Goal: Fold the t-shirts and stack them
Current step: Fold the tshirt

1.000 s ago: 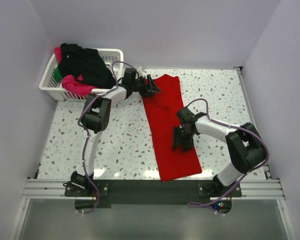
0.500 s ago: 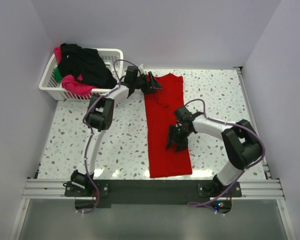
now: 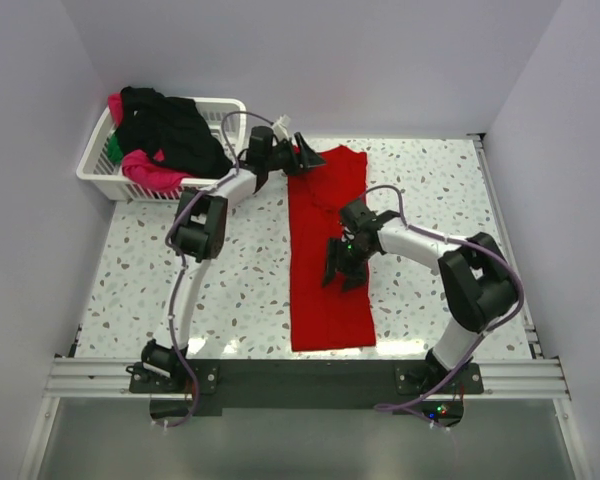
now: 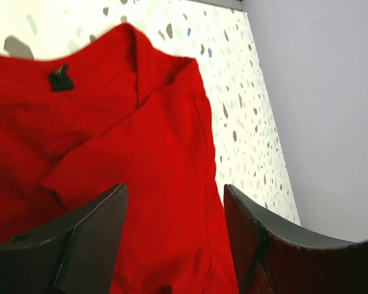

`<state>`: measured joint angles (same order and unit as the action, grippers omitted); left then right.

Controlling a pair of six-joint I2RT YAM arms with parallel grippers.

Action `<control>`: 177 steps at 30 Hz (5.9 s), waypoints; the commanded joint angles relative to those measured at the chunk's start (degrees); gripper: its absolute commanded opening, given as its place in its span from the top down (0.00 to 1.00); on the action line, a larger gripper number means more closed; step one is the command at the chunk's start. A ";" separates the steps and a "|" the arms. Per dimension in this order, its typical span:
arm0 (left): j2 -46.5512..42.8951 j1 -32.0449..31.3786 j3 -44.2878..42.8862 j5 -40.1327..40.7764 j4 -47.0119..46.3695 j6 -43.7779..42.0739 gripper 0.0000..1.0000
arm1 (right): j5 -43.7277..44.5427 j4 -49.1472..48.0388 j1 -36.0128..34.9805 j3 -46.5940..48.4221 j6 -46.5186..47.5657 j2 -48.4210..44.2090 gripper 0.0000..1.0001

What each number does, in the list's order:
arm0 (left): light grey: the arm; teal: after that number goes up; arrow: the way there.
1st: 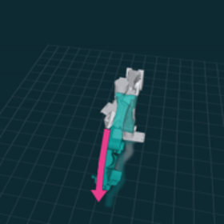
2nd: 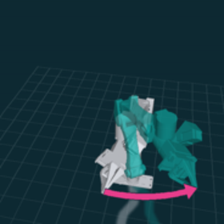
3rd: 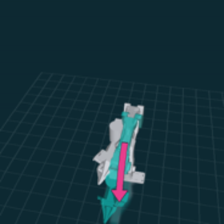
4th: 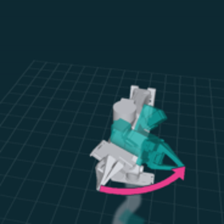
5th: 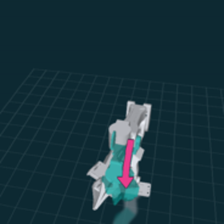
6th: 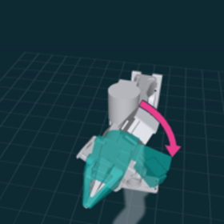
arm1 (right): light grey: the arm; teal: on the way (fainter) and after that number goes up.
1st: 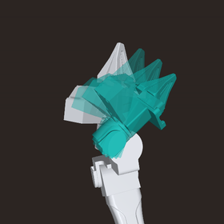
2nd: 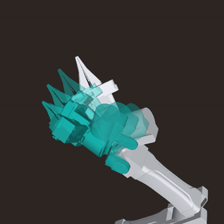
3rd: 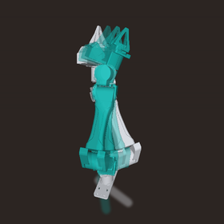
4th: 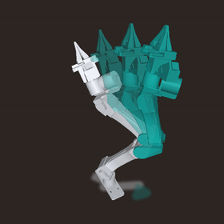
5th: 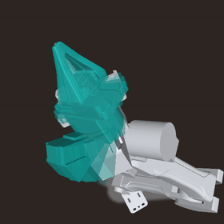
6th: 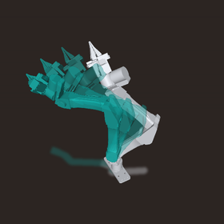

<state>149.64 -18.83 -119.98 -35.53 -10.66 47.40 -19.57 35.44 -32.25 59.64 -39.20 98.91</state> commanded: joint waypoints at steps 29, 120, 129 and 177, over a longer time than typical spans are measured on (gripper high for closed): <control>-74.31 -22.29 72.94 30.69 33.23 -8.91 0.32 | 5.51 17.12 -0.18 -19.29 2.72 -24.12 0.47; -85.05 -49.47 79.21 47.13 37.21 22.04 1.00 | 5.50 21.25 -0.09 -12.18 -2.54 -36.34 1.00; -80.74 -38.48 75.60 42.30 32.28 10.97 1.00 | 10.61 15.11 -0.09 -7.43 -5.97 -31.77 1.00; -34.07 -5.08 32.80 22.87 28.67 -14.00 1.00 | 17.99 11.84 15.02 40.73 2.73 19.91 1.00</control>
<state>114.83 -24.64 -83.70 -12.84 17.89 34.81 -2.44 46.30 -17.82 97.08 -37.39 118.45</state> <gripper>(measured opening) 0.021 0.015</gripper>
